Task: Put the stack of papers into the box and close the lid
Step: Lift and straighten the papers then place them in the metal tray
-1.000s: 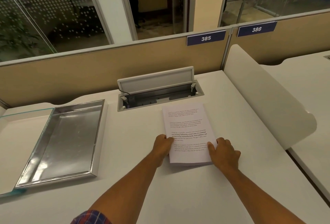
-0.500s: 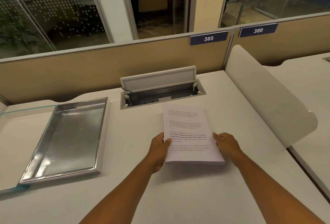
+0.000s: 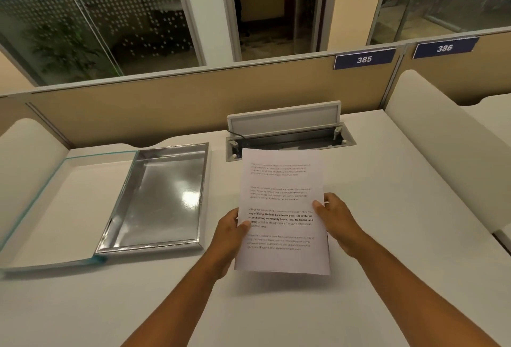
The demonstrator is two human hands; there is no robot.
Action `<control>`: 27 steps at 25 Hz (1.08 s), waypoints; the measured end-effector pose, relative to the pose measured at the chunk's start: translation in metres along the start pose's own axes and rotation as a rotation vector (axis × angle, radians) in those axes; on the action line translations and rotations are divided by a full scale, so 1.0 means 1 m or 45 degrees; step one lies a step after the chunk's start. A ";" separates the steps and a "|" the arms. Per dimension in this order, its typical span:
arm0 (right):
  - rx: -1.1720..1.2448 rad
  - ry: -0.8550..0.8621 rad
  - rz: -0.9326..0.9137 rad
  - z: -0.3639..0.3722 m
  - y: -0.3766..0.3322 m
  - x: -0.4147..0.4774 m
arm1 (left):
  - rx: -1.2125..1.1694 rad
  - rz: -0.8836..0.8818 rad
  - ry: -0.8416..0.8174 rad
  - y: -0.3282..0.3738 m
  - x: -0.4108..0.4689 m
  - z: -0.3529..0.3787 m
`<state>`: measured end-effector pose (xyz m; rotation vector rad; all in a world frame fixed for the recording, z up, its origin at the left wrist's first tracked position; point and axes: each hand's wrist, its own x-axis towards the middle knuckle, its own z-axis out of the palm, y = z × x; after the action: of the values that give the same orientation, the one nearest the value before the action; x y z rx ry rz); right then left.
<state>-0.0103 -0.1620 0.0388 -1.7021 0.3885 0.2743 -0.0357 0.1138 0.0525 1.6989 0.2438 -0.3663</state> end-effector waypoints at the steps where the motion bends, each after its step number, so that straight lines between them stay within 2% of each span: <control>1: -0.027 0.019 -0.106 0.012 -0.002 -0.007 | 0.034 0.028 0.034 -0.001 -0.003 -0.010; 4: -0.090 0.040 -0.384 0.045 -0.010 -0.027 | 0.162 0.209 0.164 -0.005 -0.012 -0.033; 9: -0.118 0.046 -0.611 0.081 -0.013 -0.049 | 0.233 0.472 0.320 -0.022 -0.025 -0.051; 13: -0.171 0.054 -0.663 0.092 -0.002 -0.062 | 0.161 0.586 0.309 -0.042 -0.031 -0.062; 20: -0.222 0.104 -0.635 0.098 0.019 -0.070 | 0.129 0.612 0.254 -0.061 -0.040 -0.062; 24: -0.253 0.153 -0.687 0.097 0.012 -0.075 | -0.003 0.605 0.263 -0.038 -0.048 -0.065; 27: -0.123 0.221 -0.810 0.104 -0.011 -0.080 | -0.147 0.693 0.295 -0.007 -0.051 -0.066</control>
<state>-0.0749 -0.0504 0.0627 -1.8572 -0.0551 -0.3263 -0.0787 0.1825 0.0744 1.6177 -0.0348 0.2441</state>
